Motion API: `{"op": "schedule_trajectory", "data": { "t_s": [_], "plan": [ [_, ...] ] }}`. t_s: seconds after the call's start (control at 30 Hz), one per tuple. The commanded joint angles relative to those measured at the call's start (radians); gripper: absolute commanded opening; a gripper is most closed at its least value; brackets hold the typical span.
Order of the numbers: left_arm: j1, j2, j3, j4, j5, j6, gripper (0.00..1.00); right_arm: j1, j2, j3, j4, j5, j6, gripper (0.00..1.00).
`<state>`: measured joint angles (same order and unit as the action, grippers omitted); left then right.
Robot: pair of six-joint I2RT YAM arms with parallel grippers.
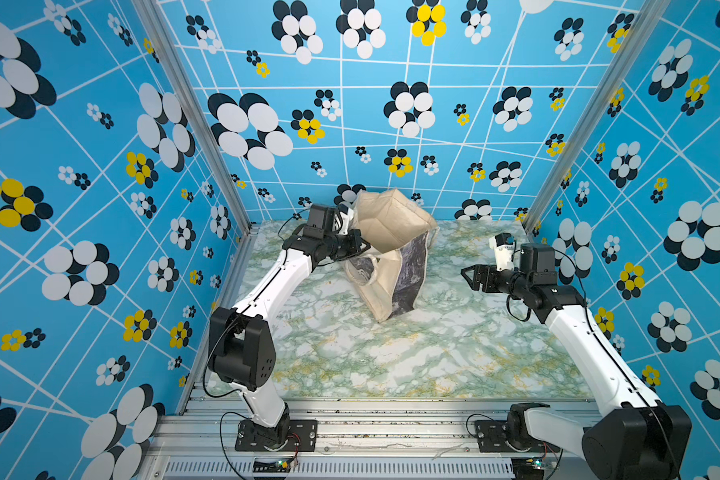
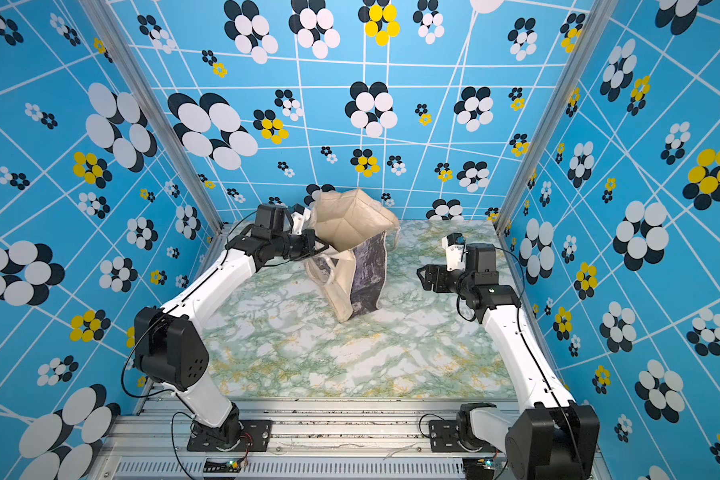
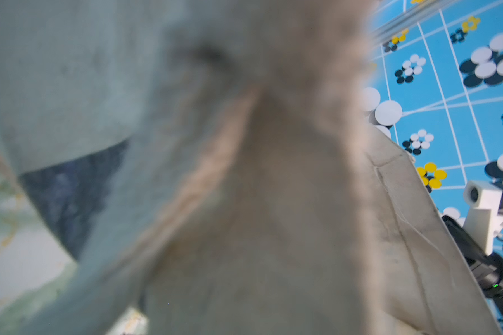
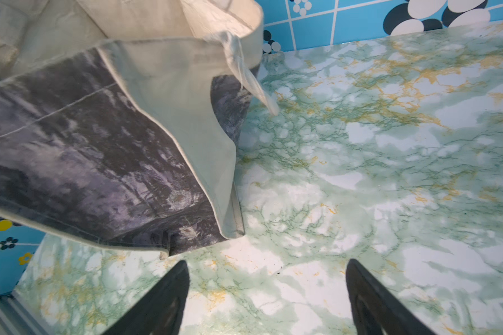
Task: Take out the folding fans from the tote bags
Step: Adjust the canvas bag at the center of the board.
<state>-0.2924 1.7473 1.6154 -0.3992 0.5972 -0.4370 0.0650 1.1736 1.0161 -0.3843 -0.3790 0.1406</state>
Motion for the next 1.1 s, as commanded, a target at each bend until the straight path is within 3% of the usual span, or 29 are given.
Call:
{"op": "schedule_trajectory", "data": {
  "t_s": [0.0, 0.03, 0.2, 0.3, 0.4, 0.57, 0.83, 1.07],
  "plan": [
    [0.069, 0.029, 0.182, 0.087, 0.181, 0.277, 0.0, 0.008, -0.06, -0.037, 0.098, -0.104, 0.087, 0.85],
    [0.098, 0.06, 0.212, 0.143, 0.274, 0.247, 0.0, 0.008, -0.076, -0.051, 0.123, -0.119, 0.108, 0.85],
    [0.192, 0.27, 0.319, 0.67, 0.628, -0.212, 0.0, 0.03, -0.138, -0.137, 0.319, -0.17, 0.238, 0.85],
    [0.177, 0.376, 0.366, 0.889, 0.733, -0.41, 0.0, 0.103, -0.123, -0.149, 0.386, -0.137, 0.284, 0.84],
    [0.153, 0.401, 0.307, 1.042, 0.766, -0.508, 0.0, 0.194, -0.077, -0.137, 0.422, -0.061, 0.289, 0.81],
    [0.117, 0.35, 0.129, 1.095, 0.808, -0.471, 0.0, 0.291, 0.012, -0.115, 0.519, 0.063, 0.332, 0.8],
    [0.11, 0.224, -0.169, 1.161, 0.852, -0.404, 0.0, 0.359, 0.254, -0.025, 0.595, 0.232, 0.387, 0.73],
    [0.097, 0.208, -0.246, 1.17, 0.823, -0.381, 0.0, 0.524, 0.475, 0.088, 0.526, 0.348, 0.339, 0.68]
  ]
}}
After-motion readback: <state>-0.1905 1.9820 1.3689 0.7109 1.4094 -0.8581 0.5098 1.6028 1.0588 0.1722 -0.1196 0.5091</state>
